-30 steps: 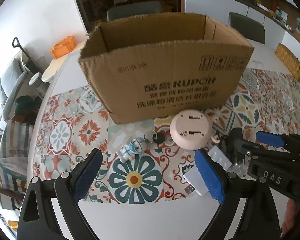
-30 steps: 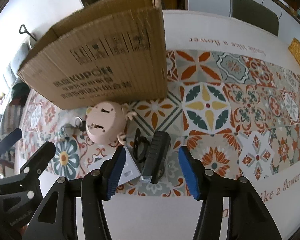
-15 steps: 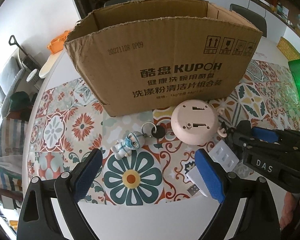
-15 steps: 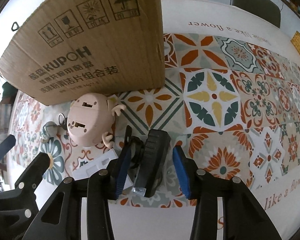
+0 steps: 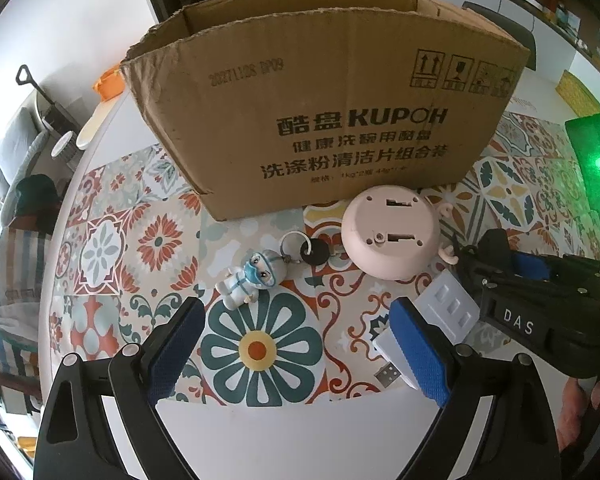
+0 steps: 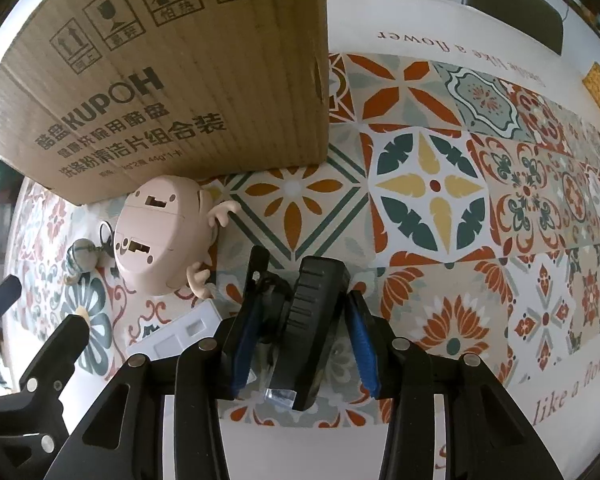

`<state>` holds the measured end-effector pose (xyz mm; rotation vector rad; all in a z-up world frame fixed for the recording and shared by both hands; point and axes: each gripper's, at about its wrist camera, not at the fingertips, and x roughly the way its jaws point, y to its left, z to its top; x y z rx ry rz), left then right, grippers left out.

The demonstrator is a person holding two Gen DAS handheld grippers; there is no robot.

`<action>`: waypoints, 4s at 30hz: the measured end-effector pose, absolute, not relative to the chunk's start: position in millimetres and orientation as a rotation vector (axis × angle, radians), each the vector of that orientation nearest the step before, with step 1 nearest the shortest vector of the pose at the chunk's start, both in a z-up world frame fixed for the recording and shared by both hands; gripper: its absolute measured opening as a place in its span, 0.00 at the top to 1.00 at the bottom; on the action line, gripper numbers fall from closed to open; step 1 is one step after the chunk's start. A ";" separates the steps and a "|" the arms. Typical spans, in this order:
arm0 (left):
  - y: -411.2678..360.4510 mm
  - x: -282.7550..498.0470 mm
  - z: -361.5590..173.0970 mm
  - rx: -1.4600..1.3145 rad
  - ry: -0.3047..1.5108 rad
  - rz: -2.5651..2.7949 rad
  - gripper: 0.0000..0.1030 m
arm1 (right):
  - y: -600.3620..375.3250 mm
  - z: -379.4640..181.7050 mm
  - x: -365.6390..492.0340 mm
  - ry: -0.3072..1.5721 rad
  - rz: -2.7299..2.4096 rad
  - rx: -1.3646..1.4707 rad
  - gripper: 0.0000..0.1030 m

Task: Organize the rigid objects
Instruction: 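Close the right gripper on the black rectangular device, then grasp the white square charger with the left gripper while the right holds the black device, then carry the white charger and black device over the box with both grippers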

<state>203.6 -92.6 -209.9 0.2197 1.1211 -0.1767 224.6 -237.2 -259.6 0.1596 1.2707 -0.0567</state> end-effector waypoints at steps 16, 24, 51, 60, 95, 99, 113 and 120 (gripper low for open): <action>-108.1 179.7 -206.2 0.174 1.120 -0.292 0.08 | -260.5 -245.7 183.8 1.220 -0.043 0.220 0.68; -130.7 153.3 -208.3 0.234 1.043 -0.397 0.08 | -274.5 -223.5 140.3 1.190 -0.043 0.240 0.68; -161.1 160.5 -250.2 0.498 0.939 -0.684 0.39 | -272.8 -241.7 126.5 1.252 -0.085 0.306 0.68; -162.9 165.3 -254.2 0.432 0.977 -0.713 0.51 | -271.6 -248.6 132.0 1.266 -0.087 0.306 0.68; -82.0 158.9 -134.0 0.087 0.852 -0.446 0.52 | -235.8 -156.3 134.8 1.038 0.040 0.244 0.68; -74.1 157.8 -116.4 0.087 0.800 -0.435 0.52 | -228.0 -137.6 136.2 0.985 0.065 0.239 0.68; -66.8 170.4 -59.6 0.108 0.655 -0.371 0.52 | -221.9 -85.7 153.0 0.832 0.108 0.243 0.68; -67.3 186.8 -36.5 0.094 0.624 -0.356 0.52 | -223.5 -64.1 165.9 0.772 0.120 0.248 0.68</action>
